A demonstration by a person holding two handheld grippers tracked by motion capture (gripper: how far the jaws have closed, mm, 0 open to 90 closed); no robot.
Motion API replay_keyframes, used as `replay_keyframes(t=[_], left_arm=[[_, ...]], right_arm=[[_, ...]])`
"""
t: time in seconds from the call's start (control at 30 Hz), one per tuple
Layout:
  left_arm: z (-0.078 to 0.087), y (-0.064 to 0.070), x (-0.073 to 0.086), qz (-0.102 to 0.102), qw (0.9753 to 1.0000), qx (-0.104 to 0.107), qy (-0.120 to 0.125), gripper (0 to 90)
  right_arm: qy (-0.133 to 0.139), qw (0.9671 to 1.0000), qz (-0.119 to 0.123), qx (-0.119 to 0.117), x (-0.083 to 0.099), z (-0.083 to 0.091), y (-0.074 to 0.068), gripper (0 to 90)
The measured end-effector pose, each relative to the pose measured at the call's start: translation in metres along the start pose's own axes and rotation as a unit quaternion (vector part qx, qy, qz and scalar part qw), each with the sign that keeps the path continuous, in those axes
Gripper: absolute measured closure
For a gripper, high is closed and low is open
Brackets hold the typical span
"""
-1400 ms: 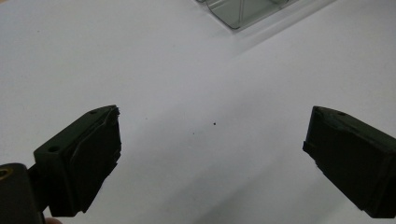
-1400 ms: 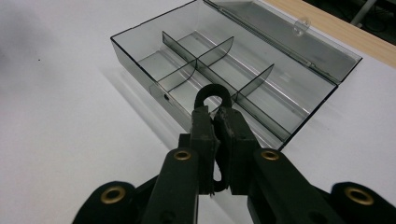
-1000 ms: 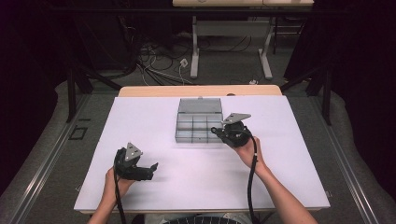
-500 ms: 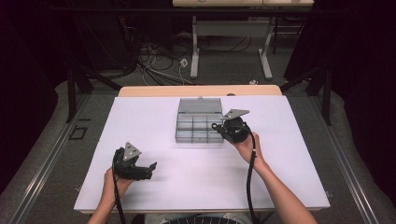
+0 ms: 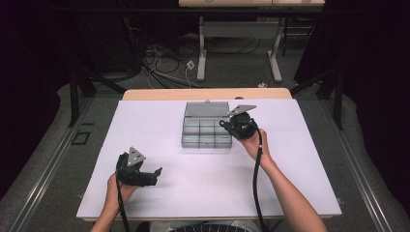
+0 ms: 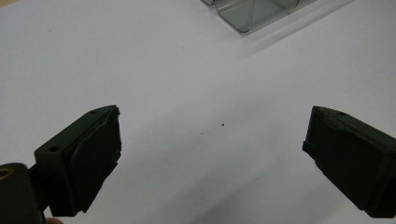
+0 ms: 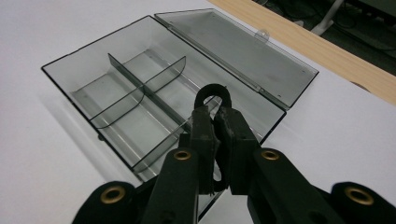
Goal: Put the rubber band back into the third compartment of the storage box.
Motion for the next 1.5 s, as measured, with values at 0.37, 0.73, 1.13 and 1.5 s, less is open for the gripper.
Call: replay_keyframes(t=[0.37,0.73,1.13,1.5], left_arm=[[0.0,0.0,0.0,0.0,1.0,-0.003,-0.002,4.0],[0.001,0.0,0.0,-0.002,1.0,-0.003,0.001,4.0],[0.001,0.001,0.0,-0.003,1.0,-0.003,0.0,4.0],[0.001,0.0,0.0,-0.004,1.0,-0.004,0.0,4.0]], right_arm=[[-0.03,0.9995,-0.003,-0.003,-0.009,-0.016,0.007,84.5],[-0.043,0.9991,-0.005,0.001,-0.01,-0.036,0.006,84.4],[-0.068,0.9974,0.005,0.021,-0.011,-0.052,0.007,84.2],[-0.084,0.9958,0.013,0.034,-0.013,-0.06,0.008,82.9]])
Point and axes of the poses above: each handheld gripper's, and its own axes: z roughly backward along the jaws, x roughly out of its underside, y roughly to its right, the point moved 3 cm from there along -z, roughly forward along the jaws, and after that the axes turned 10 degrees about -y, right-handed, at the moved point
